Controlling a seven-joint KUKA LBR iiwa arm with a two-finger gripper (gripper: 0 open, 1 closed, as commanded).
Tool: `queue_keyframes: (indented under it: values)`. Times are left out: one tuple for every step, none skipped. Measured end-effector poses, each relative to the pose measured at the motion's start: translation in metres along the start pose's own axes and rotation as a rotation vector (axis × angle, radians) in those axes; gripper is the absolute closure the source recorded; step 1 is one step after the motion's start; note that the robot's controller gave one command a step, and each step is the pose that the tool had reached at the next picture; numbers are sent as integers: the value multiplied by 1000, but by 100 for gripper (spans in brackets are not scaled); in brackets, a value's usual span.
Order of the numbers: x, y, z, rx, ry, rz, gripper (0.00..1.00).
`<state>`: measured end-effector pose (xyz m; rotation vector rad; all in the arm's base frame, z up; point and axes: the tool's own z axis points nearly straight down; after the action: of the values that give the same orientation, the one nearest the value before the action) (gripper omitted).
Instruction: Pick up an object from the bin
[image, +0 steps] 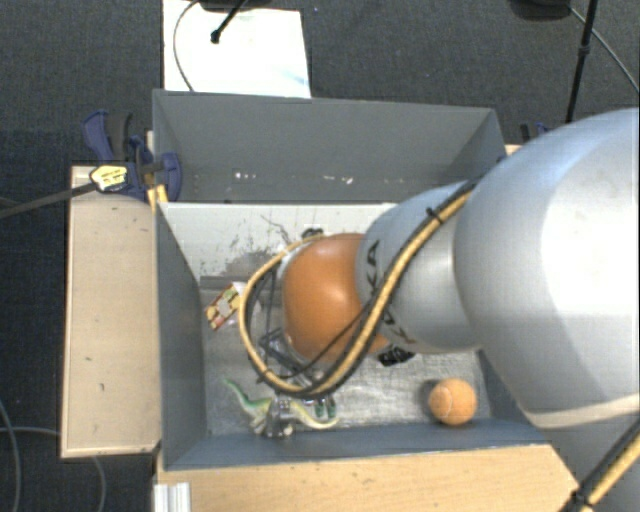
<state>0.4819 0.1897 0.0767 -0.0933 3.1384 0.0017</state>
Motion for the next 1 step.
queue_keyframes:
  values:
    - [-1, 0, -3, -1, -2, 26, 100]
